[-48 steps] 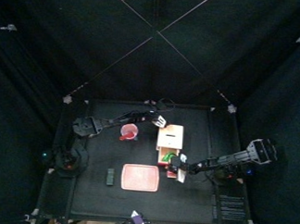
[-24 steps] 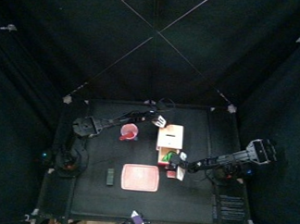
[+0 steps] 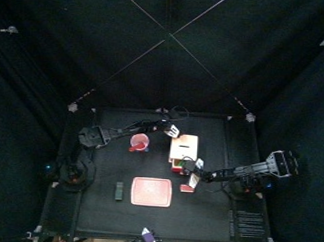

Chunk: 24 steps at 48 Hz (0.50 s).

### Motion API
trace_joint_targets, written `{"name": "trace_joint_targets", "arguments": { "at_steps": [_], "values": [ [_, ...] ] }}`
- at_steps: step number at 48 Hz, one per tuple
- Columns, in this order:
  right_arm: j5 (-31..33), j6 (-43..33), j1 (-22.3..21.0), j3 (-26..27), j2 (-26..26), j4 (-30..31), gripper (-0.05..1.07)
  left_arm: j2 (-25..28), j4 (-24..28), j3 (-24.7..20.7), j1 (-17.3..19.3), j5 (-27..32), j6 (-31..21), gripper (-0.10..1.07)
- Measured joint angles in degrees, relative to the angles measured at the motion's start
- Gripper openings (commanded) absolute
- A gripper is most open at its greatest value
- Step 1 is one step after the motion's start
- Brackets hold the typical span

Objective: Close drawer

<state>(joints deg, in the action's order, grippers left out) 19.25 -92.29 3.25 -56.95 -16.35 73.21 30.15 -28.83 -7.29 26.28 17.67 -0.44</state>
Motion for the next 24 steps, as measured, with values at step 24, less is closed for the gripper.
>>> {"name": "trace_joint_targets", "arguments": {
  "at_steps": [24],
  "values": [
    [0.79, -0.18, -6.50, 0.26, 0.00, 0.00, 0.29, -0.09, 0.00, 0.00, 0.09, 0.00, 0.00, 0.79]
  ]
}}
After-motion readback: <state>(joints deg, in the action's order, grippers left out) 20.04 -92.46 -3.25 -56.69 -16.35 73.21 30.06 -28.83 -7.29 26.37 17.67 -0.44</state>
